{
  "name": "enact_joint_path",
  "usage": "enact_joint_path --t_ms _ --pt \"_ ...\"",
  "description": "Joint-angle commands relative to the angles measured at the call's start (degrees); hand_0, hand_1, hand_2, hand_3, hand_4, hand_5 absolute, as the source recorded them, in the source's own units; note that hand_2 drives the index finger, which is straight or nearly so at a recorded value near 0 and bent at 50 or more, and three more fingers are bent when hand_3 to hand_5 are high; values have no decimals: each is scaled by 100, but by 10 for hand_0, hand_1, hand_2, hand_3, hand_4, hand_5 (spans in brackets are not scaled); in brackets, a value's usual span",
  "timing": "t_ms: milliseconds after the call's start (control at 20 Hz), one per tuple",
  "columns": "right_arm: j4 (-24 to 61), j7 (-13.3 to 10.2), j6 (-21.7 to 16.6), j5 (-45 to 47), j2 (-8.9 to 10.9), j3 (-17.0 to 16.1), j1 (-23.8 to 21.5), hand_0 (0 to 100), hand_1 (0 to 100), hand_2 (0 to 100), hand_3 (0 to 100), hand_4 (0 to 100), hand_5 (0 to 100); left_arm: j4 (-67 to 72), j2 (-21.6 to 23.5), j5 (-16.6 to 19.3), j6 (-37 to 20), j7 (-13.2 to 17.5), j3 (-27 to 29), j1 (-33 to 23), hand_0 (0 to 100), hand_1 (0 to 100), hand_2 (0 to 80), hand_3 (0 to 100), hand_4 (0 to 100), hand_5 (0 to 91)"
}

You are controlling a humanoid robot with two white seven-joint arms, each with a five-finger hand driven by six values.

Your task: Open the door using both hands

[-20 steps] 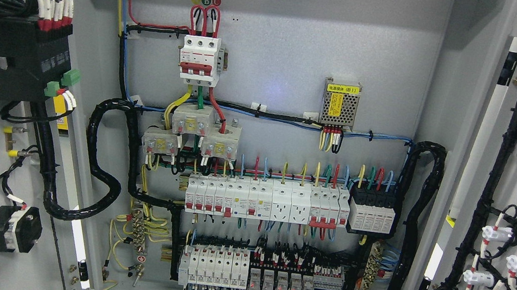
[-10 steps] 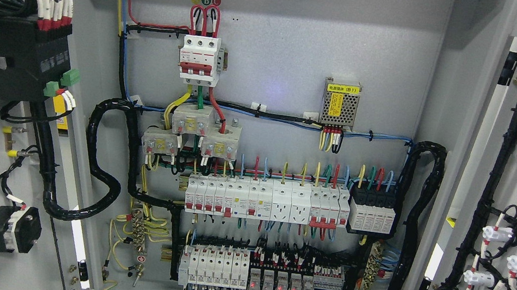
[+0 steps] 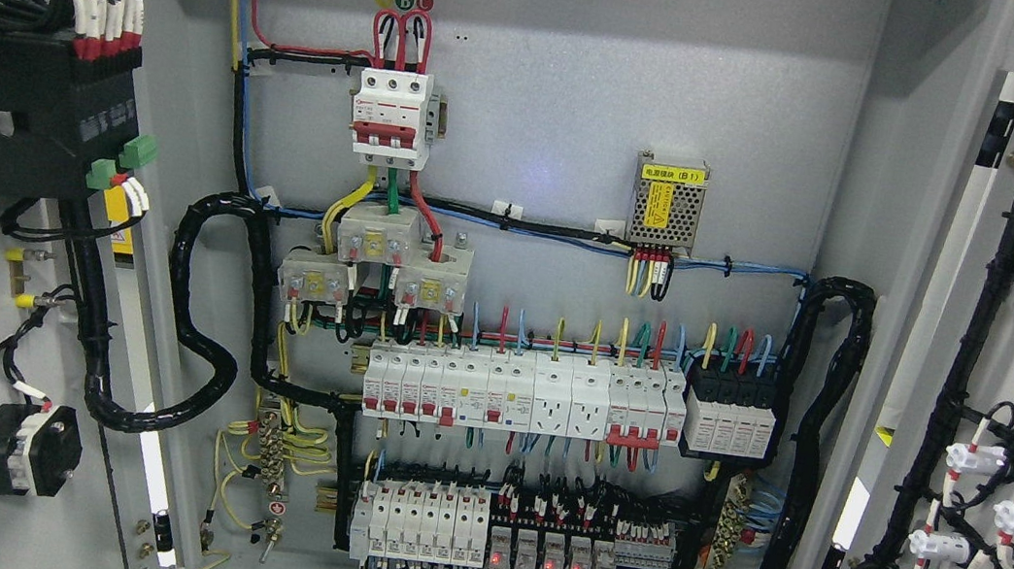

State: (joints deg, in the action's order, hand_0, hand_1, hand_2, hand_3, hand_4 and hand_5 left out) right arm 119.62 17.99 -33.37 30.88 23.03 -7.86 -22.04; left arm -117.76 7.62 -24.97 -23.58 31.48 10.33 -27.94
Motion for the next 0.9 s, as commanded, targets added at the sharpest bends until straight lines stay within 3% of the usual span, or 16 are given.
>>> enact_joint_path --t_ms 0,451,651,851 --pt "26 12 15 348 18 -57 -11 215 60 0 0 0 0 -98 82 -491 143 34 680 8 69 0 47 89 33 0" --pt "-9 12 59 445 0 -285 -126 215 61 0 0 0 0 -90 91 -817 415 359 1286 17 48 0 45 95 35 0" --pt "-44 12 68 893 -26 -443 -178 215 61 0 0 0 0 -54 99 -1141 687 420 1515 8 45 0 48 117 39 0" --pt "-167 20 68 929 -35 -680 -249 215 62 0 0 0 0 103 99 -1370 986 832 1866 17 40 0 57 141 53 0"
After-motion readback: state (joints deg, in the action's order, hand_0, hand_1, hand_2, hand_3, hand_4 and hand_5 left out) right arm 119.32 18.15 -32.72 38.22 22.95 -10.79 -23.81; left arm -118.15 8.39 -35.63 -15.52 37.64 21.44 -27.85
